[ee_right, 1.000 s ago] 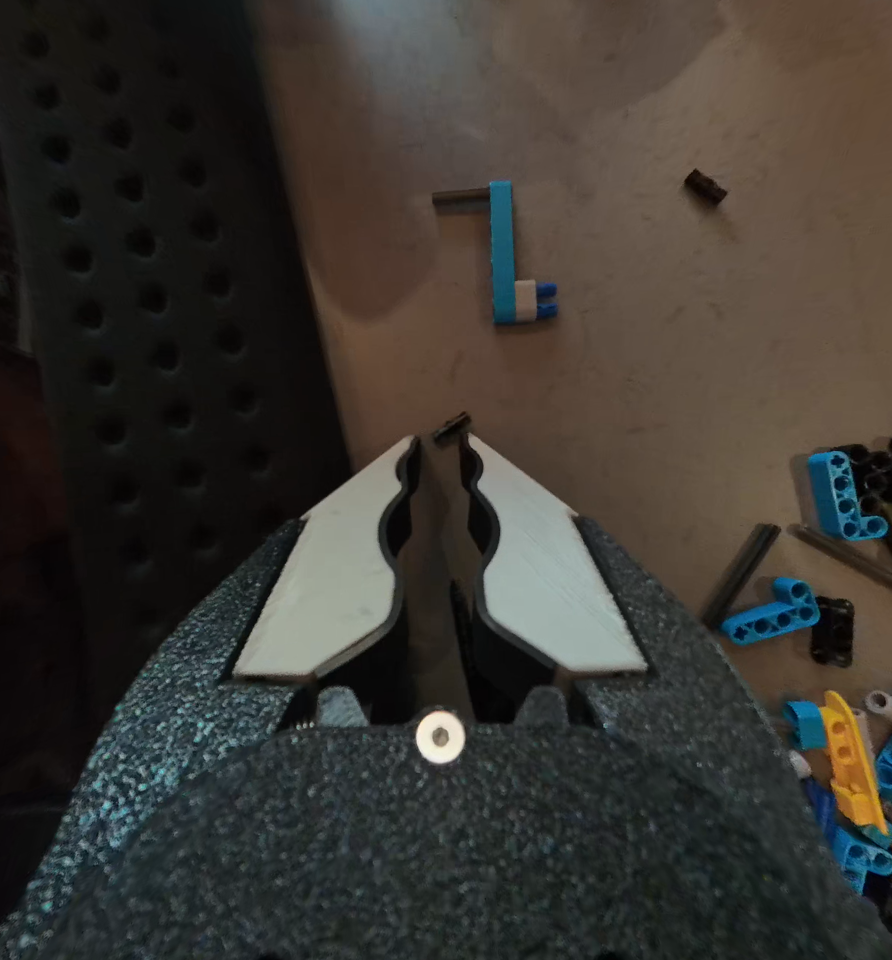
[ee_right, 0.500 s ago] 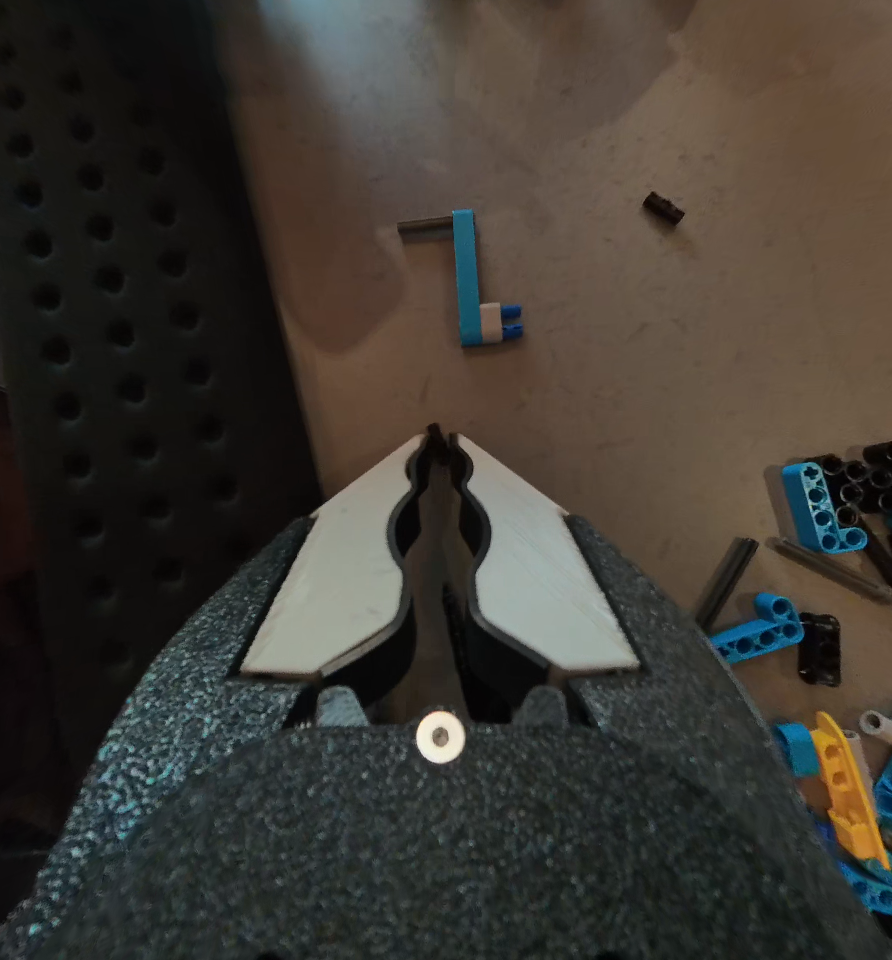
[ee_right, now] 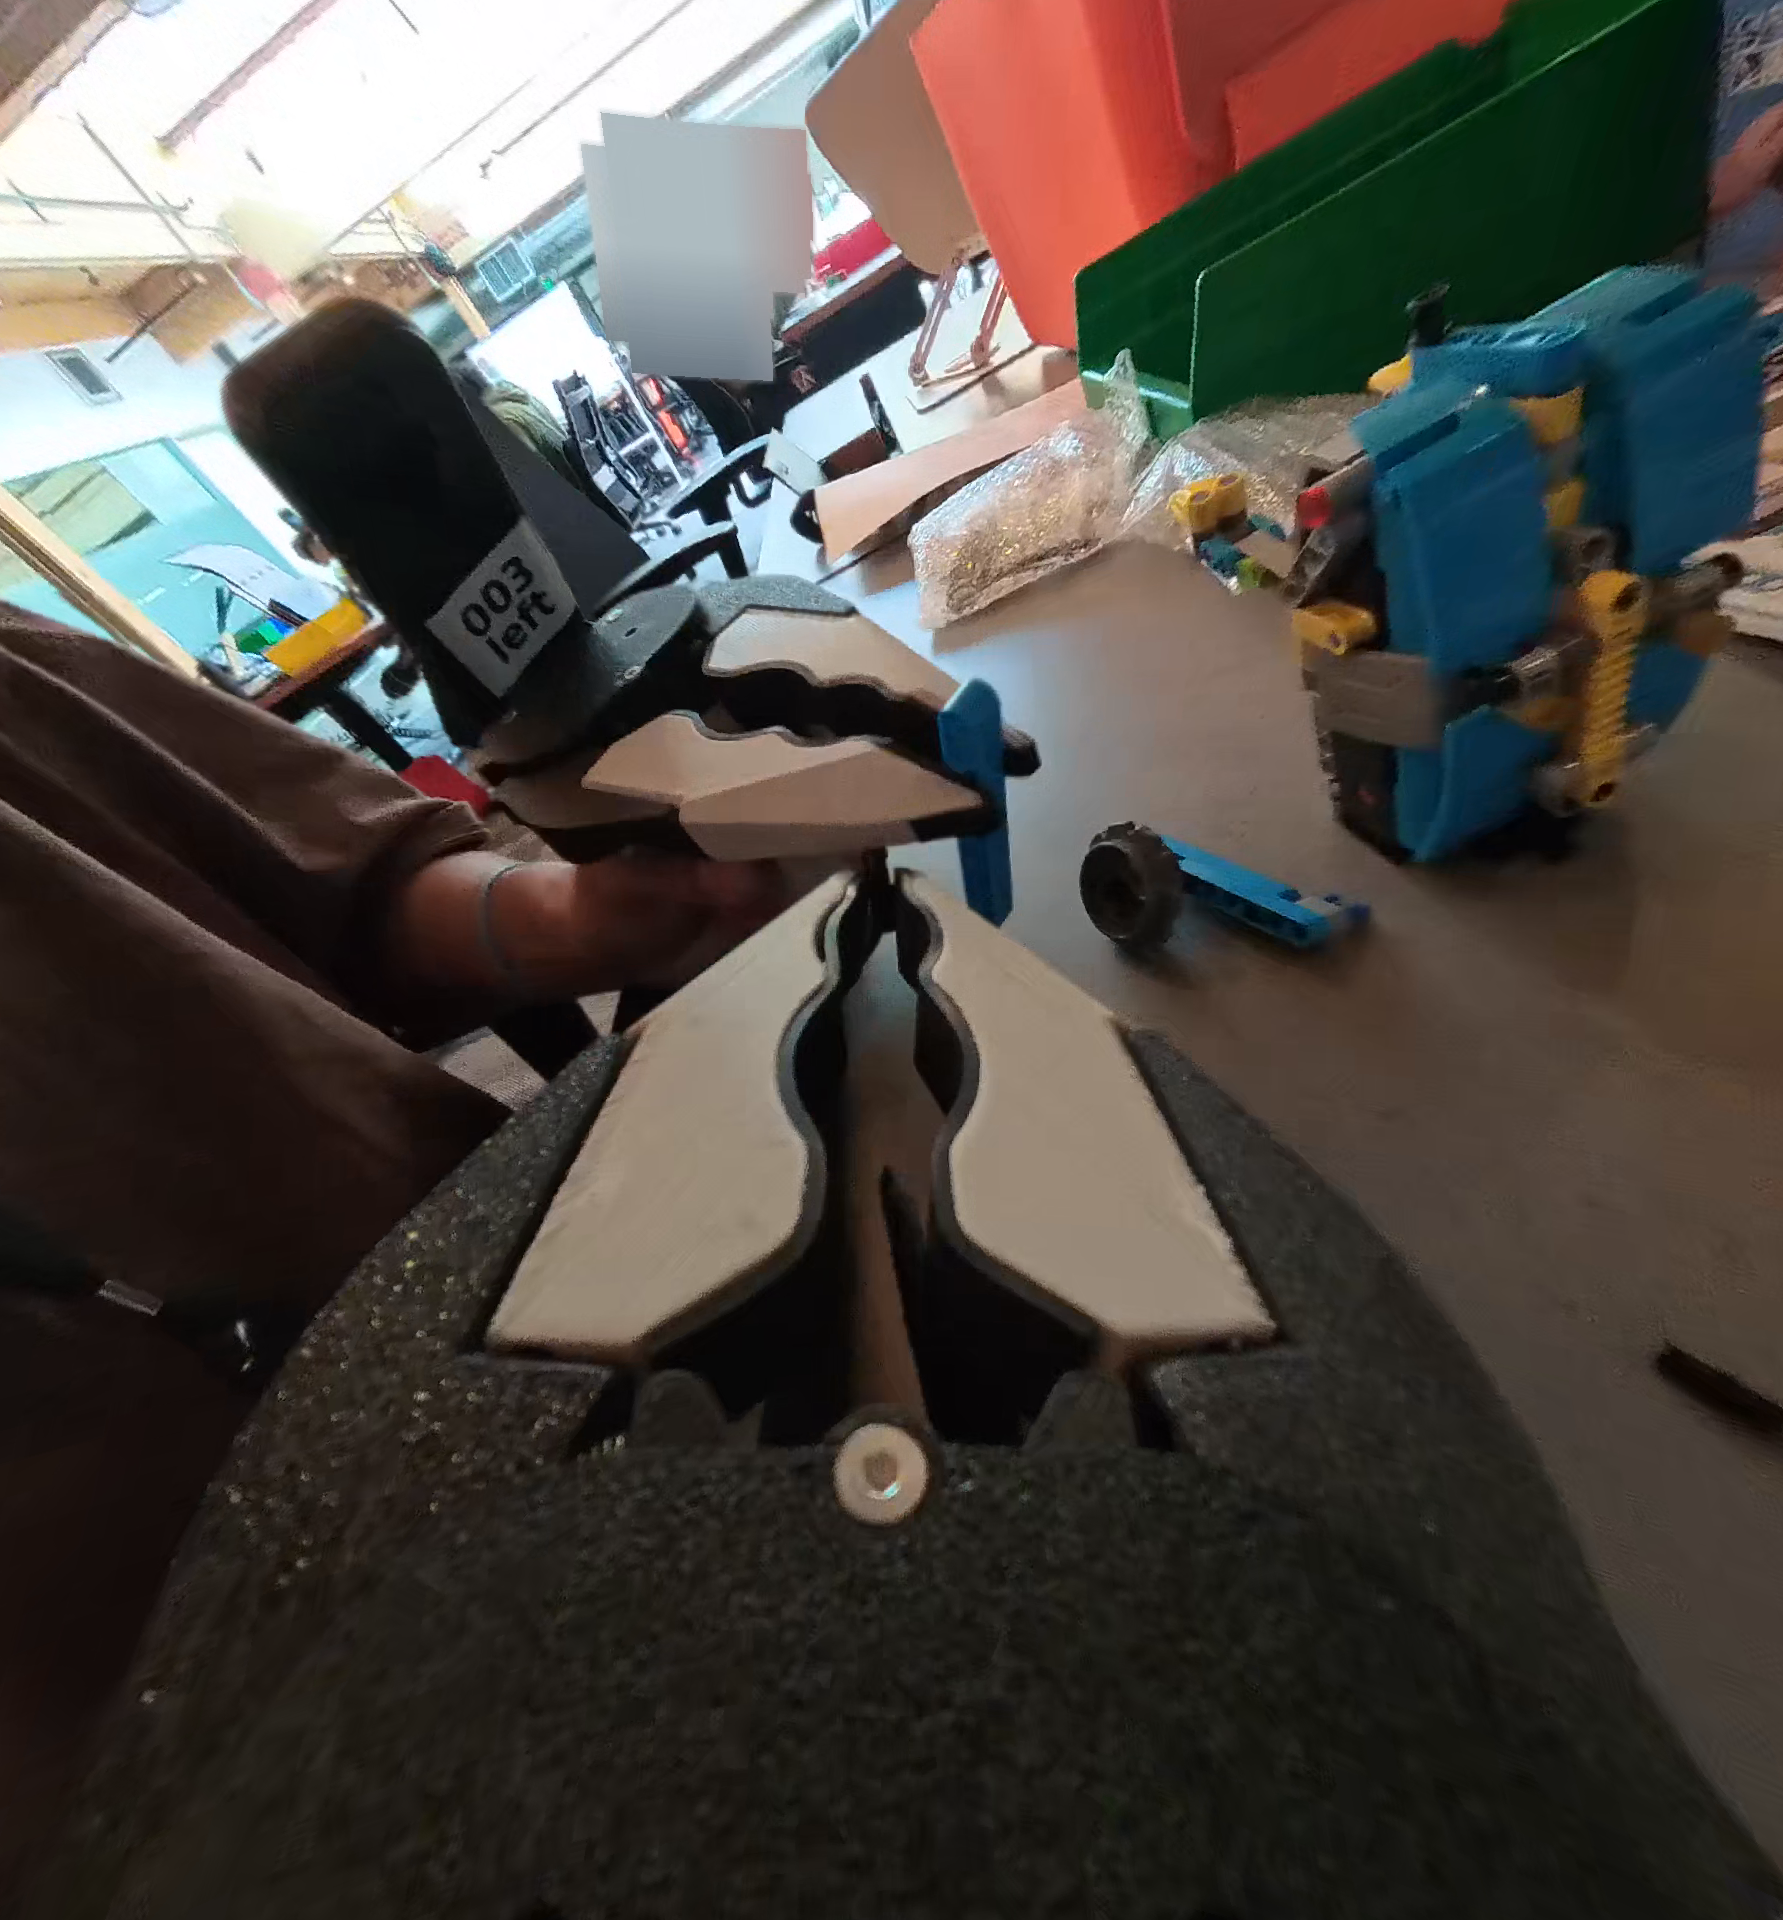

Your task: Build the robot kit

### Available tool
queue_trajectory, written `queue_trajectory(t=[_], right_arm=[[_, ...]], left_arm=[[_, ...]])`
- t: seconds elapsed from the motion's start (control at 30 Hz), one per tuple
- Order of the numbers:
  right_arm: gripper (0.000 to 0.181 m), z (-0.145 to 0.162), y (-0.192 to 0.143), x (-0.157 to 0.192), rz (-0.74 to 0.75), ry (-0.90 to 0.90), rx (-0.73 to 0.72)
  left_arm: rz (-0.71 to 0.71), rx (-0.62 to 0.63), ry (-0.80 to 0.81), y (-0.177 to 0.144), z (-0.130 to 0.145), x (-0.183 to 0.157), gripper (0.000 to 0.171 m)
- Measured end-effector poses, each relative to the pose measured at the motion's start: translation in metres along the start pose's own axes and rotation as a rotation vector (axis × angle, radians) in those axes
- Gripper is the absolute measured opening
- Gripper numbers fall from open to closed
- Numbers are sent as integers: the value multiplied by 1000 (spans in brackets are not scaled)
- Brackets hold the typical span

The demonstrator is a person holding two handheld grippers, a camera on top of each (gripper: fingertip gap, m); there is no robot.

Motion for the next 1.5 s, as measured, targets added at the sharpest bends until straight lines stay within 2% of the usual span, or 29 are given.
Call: queue_trajectory(t=[0.23, 0.43, 0.53, 0.67, 0.83, 1.03, 1.13, 1.27, 1.5], right_arm=[[4, -11, 2, -5, -103, 195, -175], [4, -9, 2, -7, -109, 216, -170], [4, -7, 2, -9, -131, 244, -159], [4, -2, 0, -13, -130, 254, -108], [4, 6, -1, -18, -5, 122, 27], [5, 17, -2, -20, 152, -138, 195], [5, 17, -4, -20, 190, -211, 192], [5, 13, -7, -17, 176, -214, 150], [5, 16, -4, -16, 156, -190, 160]], left_arm=[[-66, -62, 37, -9, -8, 3, 7], [-46, -44, 36, -5, -5, 3, 7], [-72, -28, 121, -5, -5, 0, 7], [-133, 44, 320, -2, 0, -7, 7], [-149, 160, 507, 4, 13, -11, 7], [-141, 273, 725, 12, 29, -18, 7], [-139, 242, 664, 11, 24, -16, 7], [-98, 198, 571, 9, 19, -16, 7], [-83, 205, 606, 8, 21, -20, 6]])
Point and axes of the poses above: each gripper's, where its closed fingertips meet, y out along the fingers, z out of its underside, x = y × z across the jaws, the point moved 6 cm from there along -y, back along the fingers, and after that the axes turned 2 degrees about -x, right-handed, at the moved point
